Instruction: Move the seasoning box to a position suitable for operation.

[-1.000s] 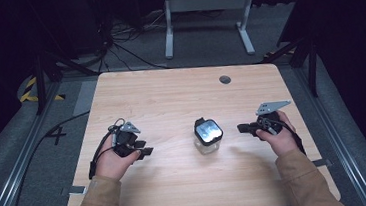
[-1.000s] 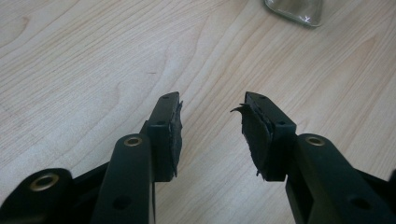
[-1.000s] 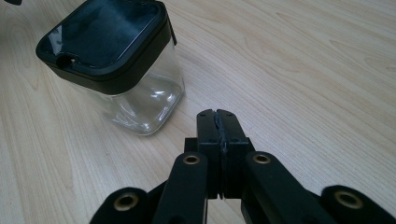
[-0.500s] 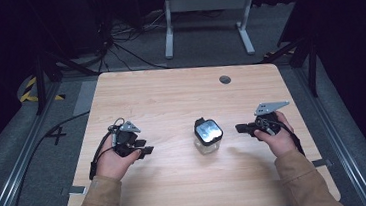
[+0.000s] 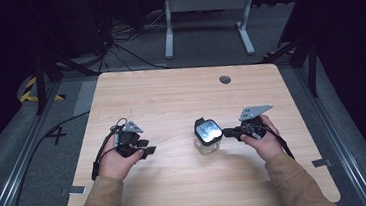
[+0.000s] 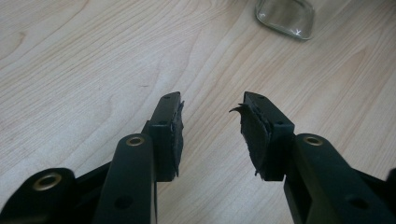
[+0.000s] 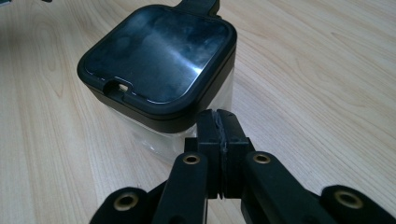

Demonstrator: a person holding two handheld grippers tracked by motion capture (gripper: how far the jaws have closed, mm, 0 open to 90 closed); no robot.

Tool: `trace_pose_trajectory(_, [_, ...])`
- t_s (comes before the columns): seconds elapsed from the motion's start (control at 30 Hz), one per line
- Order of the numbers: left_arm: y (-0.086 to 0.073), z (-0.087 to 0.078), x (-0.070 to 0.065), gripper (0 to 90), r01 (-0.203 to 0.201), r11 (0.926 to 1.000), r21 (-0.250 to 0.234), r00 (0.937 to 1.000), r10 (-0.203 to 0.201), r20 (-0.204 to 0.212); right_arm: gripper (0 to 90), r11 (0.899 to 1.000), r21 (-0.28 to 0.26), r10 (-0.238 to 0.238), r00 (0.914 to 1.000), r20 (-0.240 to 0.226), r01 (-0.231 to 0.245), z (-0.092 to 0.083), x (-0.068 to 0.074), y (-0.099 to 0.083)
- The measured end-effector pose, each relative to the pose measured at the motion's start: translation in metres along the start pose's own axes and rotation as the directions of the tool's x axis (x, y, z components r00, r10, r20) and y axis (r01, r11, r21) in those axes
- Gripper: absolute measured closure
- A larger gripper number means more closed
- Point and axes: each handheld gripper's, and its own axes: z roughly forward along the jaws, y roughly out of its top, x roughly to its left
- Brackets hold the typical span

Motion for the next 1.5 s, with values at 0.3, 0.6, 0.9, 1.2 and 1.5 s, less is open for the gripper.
trace_pose_trajectory(0.3, [0.002, 0.005, -0.003, 58.8, -0.009, 1.0, 0.001, 0.9999, 0.009, 0.006, 90.0, 0.999, 0.038, -0.023, 0.9995, -0.019, 0.024, 0.005, 0.007, 0.002])
trace_pose_trajectory(0.6, [0.005, 0.007, -0.003, 58.7, -0.016, 0.9999, -0.007, 0.9996, 0.016, 0.022, 90.0, 0.997, 0.063, -0.038, 0.9975, -0.06, 0.042, 0.007, 0.019, 0.002])
trace_pose_trajectory(0.9, [0.026, 0.006, -0.011, 68.0, -0.047, 0.9961, -0.074, 0.9914, 0.056, 0.118, 90.0, 0.998, 0.054, -0.02, 0.998, -0.059, 0.023, 0.001, 0.015, 0.0])
trace_pose_trajectory(1.2, [0.068, 0.018, -0.023, 68.0, -0.084, 0.9865, -0.141, 0.9822, 0.106, 0.155, 90.0, 1.0, 0.028, -0.002, 0.9989, -0.048, 0.003, -0.008, 0.012, -0.002])
trace_pose_trajectory(1.5, [0.098, 0.035, -0.031, 81.2, -0.116, 0.9763, -0.183, 0.9708, 0.15, 0.187, 90.0, 1.0, 0.005, 0.027, 0.9988, -0.041, -0.027, -0.017, 0.007, -0.007])
